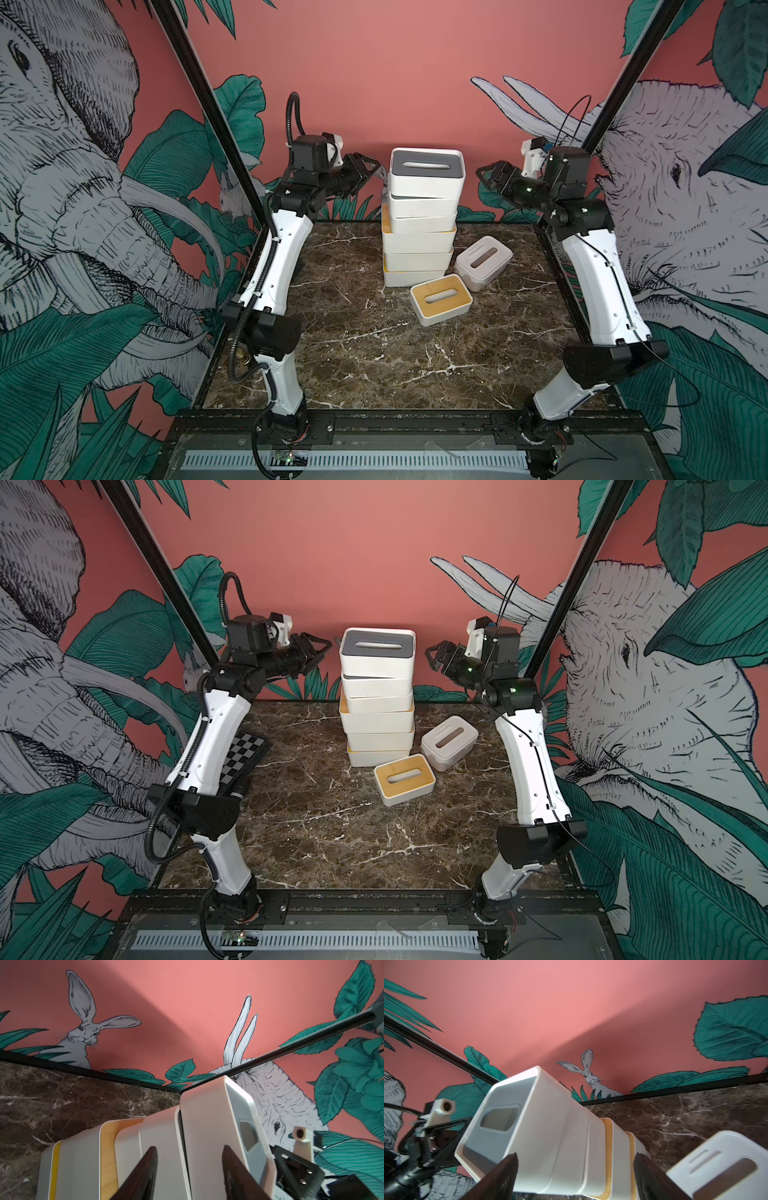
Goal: Stack the tissue boxes
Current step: Place the tissue box at the tissue box, then pick up the tissue box from the center of the board.
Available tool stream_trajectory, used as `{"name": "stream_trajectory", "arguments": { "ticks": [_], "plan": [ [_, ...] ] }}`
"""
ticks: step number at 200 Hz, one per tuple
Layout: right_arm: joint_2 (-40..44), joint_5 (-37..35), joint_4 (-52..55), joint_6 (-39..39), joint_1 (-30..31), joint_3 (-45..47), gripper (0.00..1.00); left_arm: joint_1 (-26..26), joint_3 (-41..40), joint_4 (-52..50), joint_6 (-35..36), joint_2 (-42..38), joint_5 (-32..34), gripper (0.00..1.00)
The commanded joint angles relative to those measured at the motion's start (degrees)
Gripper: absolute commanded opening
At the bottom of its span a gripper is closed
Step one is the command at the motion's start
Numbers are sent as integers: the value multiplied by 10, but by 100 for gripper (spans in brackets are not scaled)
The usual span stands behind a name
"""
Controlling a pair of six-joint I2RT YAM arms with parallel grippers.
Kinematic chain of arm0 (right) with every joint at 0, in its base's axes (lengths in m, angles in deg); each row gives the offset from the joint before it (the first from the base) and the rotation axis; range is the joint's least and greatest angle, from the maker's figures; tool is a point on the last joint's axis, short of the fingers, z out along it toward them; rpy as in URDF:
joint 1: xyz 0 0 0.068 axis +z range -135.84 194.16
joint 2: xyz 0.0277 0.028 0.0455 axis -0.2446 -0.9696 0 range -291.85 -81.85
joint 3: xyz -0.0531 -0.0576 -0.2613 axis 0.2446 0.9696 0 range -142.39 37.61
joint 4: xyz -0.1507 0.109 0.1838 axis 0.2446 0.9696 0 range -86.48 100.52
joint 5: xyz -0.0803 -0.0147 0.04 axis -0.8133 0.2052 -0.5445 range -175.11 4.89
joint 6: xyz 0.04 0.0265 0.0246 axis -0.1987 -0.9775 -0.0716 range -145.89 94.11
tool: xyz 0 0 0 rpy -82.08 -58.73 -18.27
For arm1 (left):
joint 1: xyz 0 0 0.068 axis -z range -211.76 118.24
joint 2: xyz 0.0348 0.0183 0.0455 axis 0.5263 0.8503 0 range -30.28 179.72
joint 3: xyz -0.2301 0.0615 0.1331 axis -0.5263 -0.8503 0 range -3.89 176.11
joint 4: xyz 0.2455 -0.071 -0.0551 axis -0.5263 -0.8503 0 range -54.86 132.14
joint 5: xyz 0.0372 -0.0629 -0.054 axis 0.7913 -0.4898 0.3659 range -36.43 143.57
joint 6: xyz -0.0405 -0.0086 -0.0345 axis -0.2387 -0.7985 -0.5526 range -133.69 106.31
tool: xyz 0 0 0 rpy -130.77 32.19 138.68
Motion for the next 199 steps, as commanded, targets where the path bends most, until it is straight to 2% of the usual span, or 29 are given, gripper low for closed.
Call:
{"name": "stream_trajectory", "arguments": {
  "ticks": [1, 25, 59, 74, 87, 104, 138, 166, 183, 199],
  "plan": [
    [88, -24, 40, 26, -10, 57, 99, -6, -62, -25, 72, -108, 7, 98],
    [166, -53, 49, 35, -24, 158, 99, -7, -205, -45, 119, -225, 40, 100],
    [248, -90, 77, 33, -27, 295, 99, -32, -375, -74, 82, -366, 62, 99],
    [280, -115, 97, -9, -26, 371, 99, -32, -426, -91, 86, -411, 82, 100],
    [308, -105, 70, -55, -25, 461, 99, -32, -476, -89, 82, -447, 92, 100],
    [324, -99, 36, -121, -14, 534, 99, -32, -533, -76, 67, -475, 99, 100],
    [294, -183, 2, -252, 53, 599, 99, -31, -611, -31, 37, -495, 80, 99],
    [233, -163, -85, -358, 79, 640, 93, -31, -662, 8, 17, -511, 78, 99],
    [182, -164, -106, -389, 90, 631, 90, -31, -693, 45, -4, -517, 72, 99],
    [129, -137, -119, -414, 92, 613, 86, -31, -701, 56, -5, -514, 67, 99]
  ]
}}
